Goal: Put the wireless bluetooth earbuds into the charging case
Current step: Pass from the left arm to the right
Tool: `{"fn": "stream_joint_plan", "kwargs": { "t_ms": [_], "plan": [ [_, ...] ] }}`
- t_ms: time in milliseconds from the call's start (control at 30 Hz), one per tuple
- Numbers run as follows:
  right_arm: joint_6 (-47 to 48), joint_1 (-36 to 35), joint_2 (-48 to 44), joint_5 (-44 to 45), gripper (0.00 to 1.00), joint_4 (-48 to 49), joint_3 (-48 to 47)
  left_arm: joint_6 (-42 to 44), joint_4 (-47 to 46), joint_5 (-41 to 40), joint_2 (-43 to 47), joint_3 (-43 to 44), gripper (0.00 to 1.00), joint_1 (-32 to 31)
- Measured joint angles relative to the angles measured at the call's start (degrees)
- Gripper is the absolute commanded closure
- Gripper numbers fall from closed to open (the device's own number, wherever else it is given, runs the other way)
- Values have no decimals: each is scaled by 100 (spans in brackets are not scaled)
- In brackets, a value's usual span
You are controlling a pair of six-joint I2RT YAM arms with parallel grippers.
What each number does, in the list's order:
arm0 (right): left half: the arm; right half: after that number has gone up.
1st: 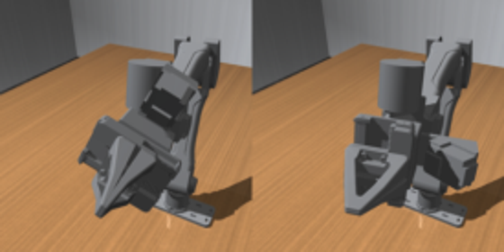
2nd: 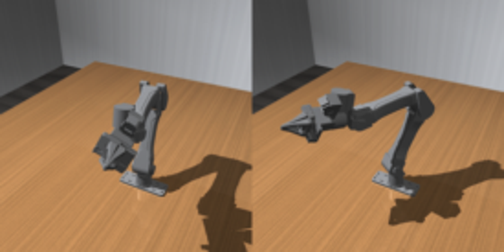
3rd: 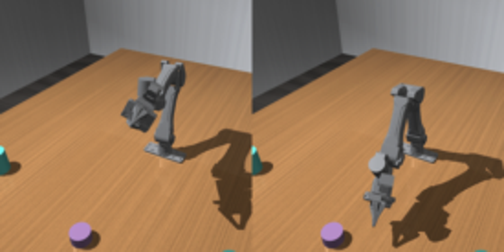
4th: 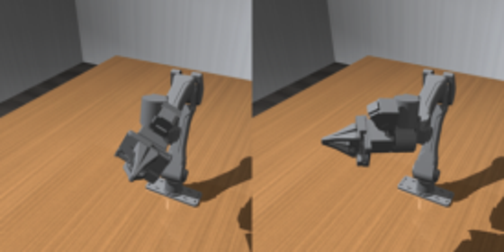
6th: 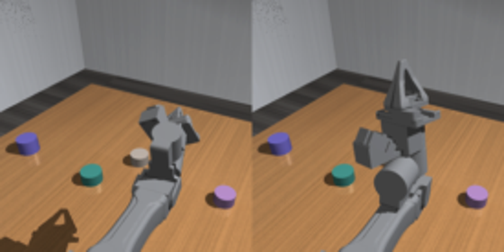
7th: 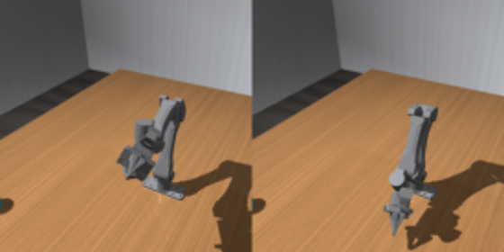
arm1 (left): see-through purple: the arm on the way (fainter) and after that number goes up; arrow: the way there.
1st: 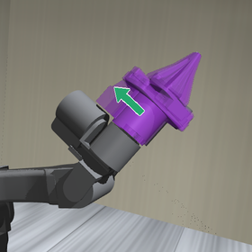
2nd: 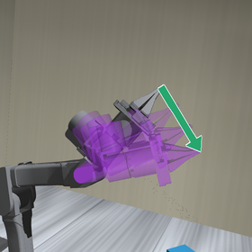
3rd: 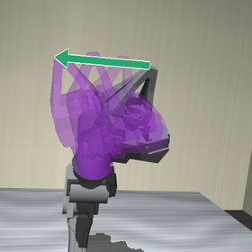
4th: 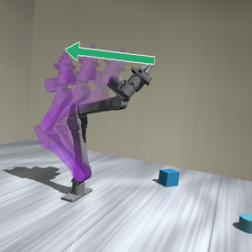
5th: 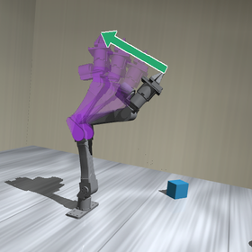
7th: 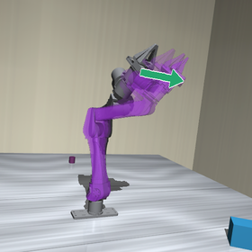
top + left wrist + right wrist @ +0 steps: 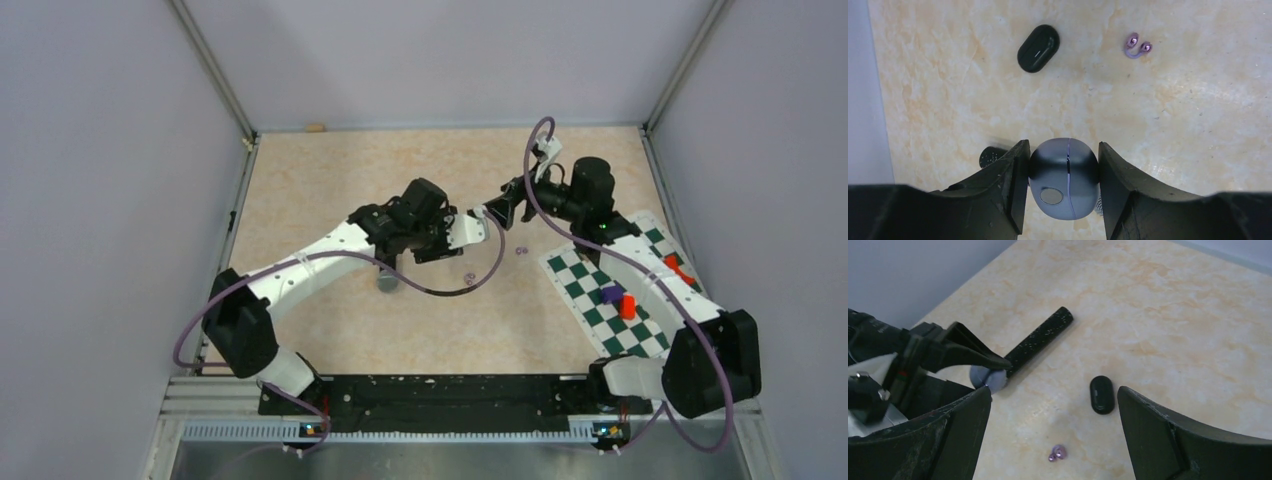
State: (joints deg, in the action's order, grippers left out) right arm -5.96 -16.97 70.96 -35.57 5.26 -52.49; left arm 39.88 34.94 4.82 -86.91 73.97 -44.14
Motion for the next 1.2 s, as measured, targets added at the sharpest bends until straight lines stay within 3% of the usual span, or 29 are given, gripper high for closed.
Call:
{"fn": "stream_joint_plan", "kwargs": {
  "t_ms": [167, 333, 700, 1000, 1200],
  "plan": [
    [-872, 11, 376, -673, 7, 682, 243, -127, 42, -50, -168, 96, 100, -282],
    [-1425, 87, 417, -802, 7, 1239, 780, -625, 57, -37, -170, 461, 100, -289],
    [-2468, 629, -90, -658, 7, 3209, 2017, -2723, -232, -1351, -911, 1403, 100, -203],
    [-2507, 629, 9, -960, 7, 3718, 1711, -4592, -63, -691, -1775, 3185, 100, 782],
    [-2669, 584, 358, -885, 13, 4218, 1224, -5982, -179, -330, -1801, 3198, 100, 1141]
  ]
}}
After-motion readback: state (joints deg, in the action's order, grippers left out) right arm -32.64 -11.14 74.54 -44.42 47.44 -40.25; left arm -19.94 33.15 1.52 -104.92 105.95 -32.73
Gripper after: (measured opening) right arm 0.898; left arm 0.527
